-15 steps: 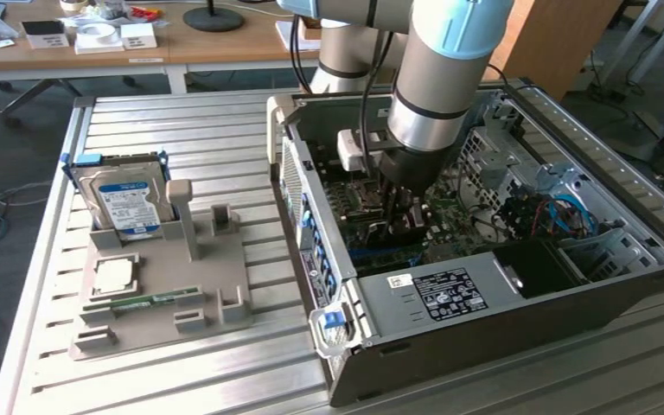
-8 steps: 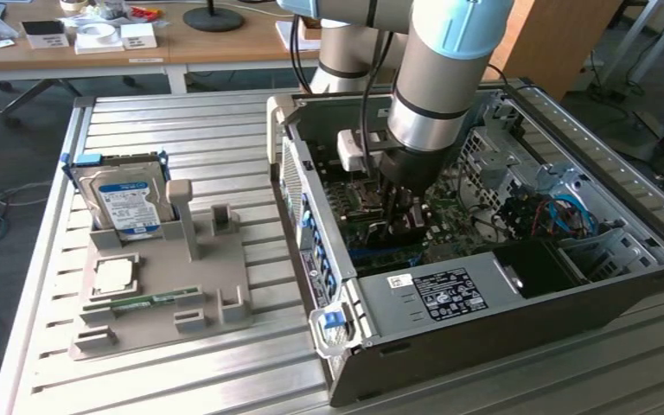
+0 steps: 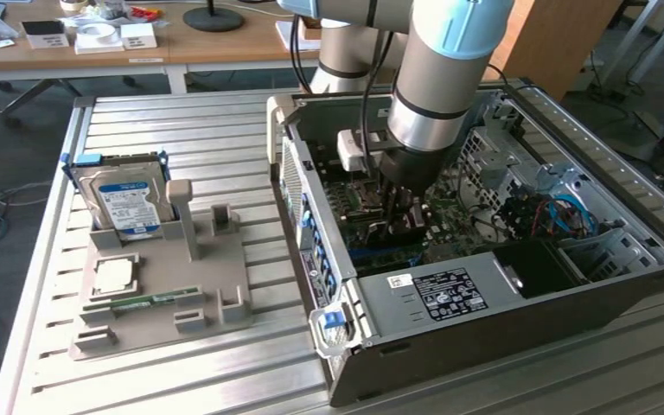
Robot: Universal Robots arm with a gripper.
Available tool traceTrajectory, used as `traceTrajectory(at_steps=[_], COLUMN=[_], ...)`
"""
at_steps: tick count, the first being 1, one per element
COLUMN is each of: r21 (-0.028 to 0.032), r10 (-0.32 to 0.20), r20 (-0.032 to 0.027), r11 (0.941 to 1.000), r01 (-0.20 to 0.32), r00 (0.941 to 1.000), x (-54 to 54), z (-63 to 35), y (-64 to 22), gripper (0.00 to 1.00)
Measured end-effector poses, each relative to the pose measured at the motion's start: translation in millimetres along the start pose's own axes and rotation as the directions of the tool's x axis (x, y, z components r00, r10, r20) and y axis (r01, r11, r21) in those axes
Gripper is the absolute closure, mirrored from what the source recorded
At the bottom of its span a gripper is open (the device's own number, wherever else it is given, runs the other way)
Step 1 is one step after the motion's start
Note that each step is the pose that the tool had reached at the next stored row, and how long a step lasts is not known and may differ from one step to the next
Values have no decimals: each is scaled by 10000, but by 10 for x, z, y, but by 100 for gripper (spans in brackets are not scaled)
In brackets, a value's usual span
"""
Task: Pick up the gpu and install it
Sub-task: 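Insert the gpu into the slot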
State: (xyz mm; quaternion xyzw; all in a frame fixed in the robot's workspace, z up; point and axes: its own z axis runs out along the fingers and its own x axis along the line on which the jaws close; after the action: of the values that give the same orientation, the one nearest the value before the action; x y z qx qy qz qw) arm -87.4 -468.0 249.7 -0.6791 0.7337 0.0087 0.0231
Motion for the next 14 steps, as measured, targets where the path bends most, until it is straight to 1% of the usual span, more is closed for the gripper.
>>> traceTrajectory(at_steps=[2,14], r21=[-3,-4], r10=[0,1], r20=[-14,-15], r11=[10000,10000], r01=[0,-1], r00=[10000,10000], x=[0,9], z=[-14,-17], y=[0,-1], gripper=[73,73])
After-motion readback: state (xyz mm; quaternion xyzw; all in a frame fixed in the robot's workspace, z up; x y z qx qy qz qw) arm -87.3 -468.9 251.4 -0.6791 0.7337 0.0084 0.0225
